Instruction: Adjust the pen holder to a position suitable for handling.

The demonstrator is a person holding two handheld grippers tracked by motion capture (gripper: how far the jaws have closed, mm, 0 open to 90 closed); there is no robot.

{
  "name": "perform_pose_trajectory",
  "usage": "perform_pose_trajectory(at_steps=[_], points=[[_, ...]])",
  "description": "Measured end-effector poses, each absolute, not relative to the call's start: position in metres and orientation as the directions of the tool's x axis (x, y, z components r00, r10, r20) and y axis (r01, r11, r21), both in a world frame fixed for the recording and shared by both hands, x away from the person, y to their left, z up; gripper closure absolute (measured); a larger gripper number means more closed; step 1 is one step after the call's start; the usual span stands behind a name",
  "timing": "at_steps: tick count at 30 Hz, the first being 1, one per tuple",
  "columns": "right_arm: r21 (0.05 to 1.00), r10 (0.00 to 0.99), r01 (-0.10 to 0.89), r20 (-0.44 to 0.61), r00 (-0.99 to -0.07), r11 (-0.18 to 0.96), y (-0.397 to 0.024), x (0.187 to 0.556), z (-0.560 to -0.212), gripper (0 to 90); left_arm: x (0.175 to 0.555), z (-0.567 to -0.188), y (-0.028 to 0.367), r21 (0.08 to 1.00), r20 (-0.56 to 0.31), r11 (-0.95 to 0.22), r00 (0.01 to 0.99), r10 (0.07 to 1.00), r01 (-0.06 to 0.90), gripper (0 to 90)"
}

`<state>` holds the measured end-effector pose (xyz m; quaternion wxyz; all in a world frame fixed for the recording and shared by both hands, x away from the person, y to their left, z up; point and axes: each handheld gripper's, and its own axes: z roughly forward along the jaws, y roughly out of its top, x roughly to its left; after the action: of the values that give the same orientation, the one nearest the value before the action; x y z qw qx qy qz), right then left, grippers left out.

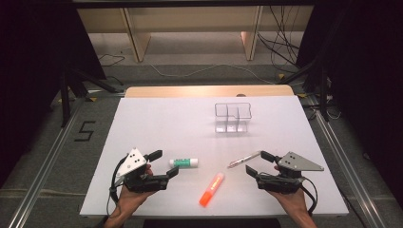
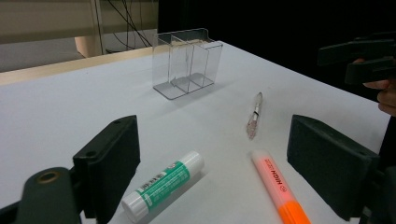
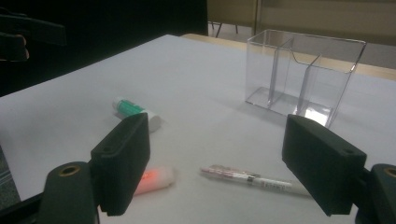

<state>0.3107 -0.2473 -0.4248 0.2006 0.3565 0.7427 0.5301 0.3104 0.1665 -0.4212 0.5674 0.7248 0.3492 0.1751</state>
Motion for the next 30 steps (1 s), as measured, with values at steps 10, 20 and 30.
perform_pose_trajectory(at_steps=[10,20,30], points=[[0.929,0.751,0.321,0.077,-0.656,0.185,-0.248,0.314,-0.425,24.8,0.311,-0.421,0.167,0.946,-0.146,-0.105,0.692,0.707,0.307,16.8],[0.931,0.77,0.319,0.073,-0.633,0.175,-0.25,0.323,-0.421,25.3,0.311,-0.421,0.168,0.947,-0.148,-0.098,0.686,0.713,0.306,16.8],[0.926,0.787,0.336,0.076,-0.613,0.173,-0.251,0.34,-0.42,24.9,0.311,-0.421,0.168,0.947,-0.149,-0.096,0.682,0.716,0.308,16.8]])
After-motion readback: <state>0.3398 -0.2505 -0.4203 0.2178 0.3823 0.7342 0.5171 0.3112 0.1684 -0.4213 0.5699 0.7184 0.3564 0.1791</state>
